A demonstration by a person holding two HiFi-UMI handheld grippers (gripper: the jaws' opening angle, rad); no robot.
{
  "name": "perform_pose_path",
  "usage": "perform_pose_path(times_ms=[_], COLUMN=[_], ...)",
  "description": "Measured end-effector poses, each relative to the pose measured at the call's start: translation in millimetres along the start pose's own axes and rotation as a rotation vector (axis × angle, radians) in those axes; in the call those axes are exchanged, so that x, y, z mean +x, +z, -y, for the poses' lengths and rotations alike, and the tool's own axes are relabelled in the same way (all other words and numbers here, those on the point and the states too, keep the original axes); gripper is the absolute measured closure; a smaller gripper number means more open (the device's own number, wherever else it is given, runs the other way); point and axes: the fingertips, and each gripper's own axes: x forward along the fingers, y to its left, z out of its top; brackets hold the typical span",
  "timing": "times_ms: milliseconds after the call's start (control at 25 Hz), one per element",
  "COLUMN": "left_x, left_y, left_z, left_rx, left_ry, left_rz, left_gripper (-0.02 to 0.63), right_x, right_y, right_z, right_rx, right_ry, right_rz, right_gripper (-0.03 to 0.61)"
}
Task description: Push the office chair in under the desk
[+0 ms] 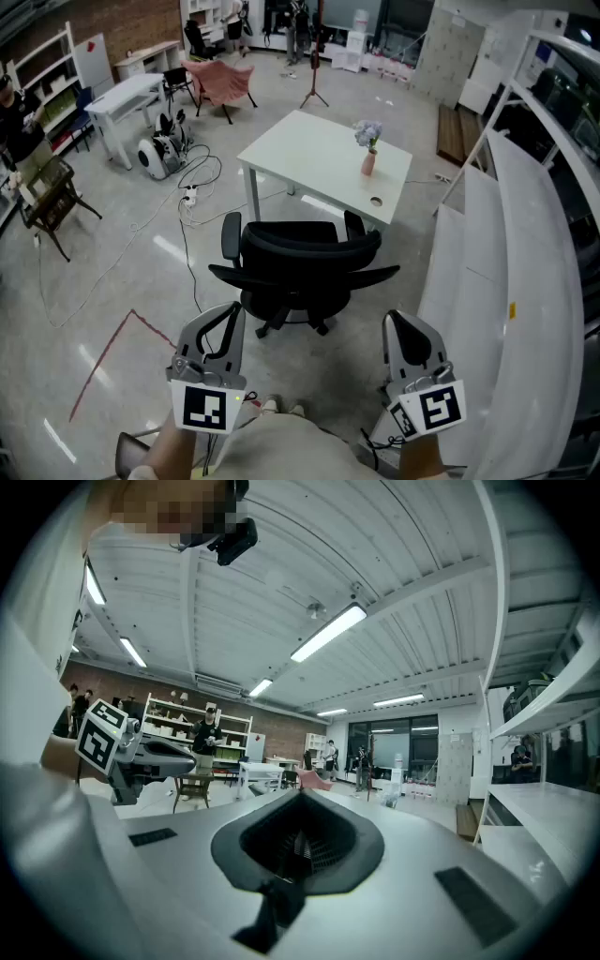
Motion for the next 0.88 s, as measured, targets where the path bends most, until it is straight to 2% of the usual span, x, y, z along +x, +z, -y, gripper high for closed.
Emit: perform_pose_path(times_ms=[160, 360, 480, 600, 640, 680, 720, 800, 880], left_x=[3, 6, 9, 14, 15, 17, 18, 22, 28], left_y=[-2, 5, 1, -14, -23, -32, -42, -62, -79], left_z=[1, 3, 11, 20, 22, 24, 27, 33, 36], left_rx=[-0.017, 0.003, -0.007, -0.017, -0.009, 0.012, 0.044, 0.126, 0.221], left_ry=[0.005, 0.004, -0.01, -0.013, -0.012, -0.021, -0.041, -0.1, -0.157], left_rz=[-0.028, -0.019, -0.043, -0.093, -0.129, -0.174, -0.219, -0.295, -0.349], left_gripper=[0.604, 0.604, 0.6, 0.529, 0.458, 0.427, 0.406, 0.356, 0.325], right_x=[0, -1, -2, -1, 1, 3, 5, 9, 15], right_y=[0, 0, -4, -22, -30, -39, -48, -65, -78], right_z=[3, 12, 14, 13, 12, 12, 12, 16, 22], right_rx=[0.008, 0.025, 0.034, 0.043, 0.051, 0.045, 0.012, -0.105, -0.189], right_ry=[0.009, 0.001, 0.026, 0.092, 0.127, 0.167, 0.202, 0.244, 0.28], right_rz=[0.007, 0.008, 0.005, -0.057, -0.095, -0.138, -0.184, -0.264, -0.322], right_gripper=[0.572, 0.572, 0.572, 0.571, 0.534, 0.441, 0.389, 0.34, 0.324])
